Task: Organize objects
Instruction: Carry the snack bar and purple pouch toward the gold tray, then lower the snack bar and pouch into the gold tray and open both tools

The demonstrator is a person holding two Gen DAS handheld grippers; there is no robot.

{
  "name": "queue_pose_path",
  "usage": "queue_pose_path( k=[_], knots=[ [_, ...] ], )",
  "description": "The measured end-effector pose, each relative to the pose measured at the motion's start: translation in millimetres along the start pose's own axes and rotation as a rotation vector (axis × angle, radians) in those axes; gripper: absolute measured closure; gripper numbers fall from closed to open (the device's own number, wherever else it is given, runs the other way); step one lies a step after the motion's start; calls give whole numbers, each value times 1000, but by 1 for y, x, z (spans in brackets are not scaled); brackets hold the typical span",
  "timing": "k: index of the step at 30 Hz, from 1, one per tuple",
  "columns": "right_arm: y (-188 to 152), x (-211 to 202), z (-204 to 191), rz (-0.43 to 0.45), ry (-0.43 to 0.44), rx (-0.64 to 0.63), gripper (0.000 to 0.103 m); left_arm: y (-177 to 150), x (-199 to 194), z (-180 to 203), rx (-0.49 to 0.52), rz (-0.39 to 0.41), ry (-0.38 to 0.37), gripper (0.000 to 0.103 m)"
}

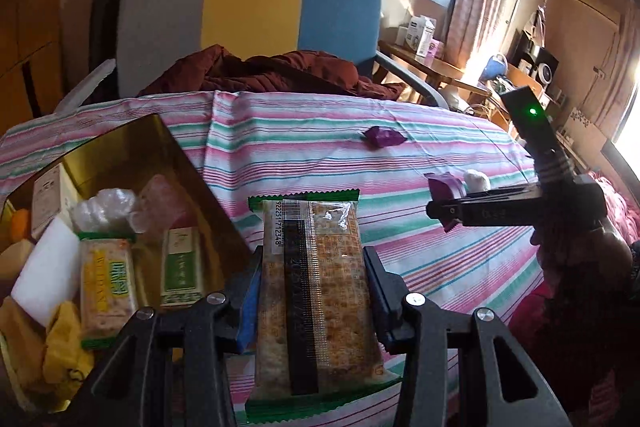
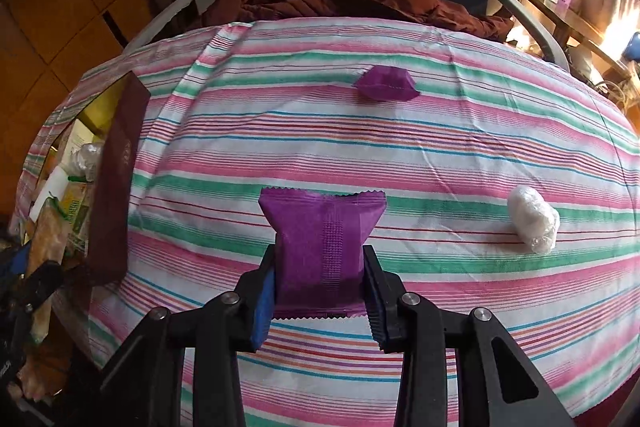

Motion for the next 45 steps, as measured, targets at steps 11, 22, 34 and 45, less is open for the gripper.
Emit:
queue_pose_path(
  k=[11,22,34,45],
  knots=[
    [49,-13,-136,108,185,-149,64,14,-39,-102,-201,66,85,57],
    [101,12,-227,103,246,-269,64,17,-43,-164,-363,61,74,57],
    [164,31,-223,137,216,-156,44,46,2,-162,-545,10,-53,51],
    [111,31,-206,126,205,-90,26,20,-9,-164,-439,32,93,51]
  ],
)
Point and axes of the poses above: each gripper's, at about its wrist camera, not at the fingertips, and x roughly the way its jaws point, z to its right, y to its top, the point moved 8 cm from there along x, roughly the way its jaws point, and after that the axes turned 12 degrees about -x, right-handed, at the moved point
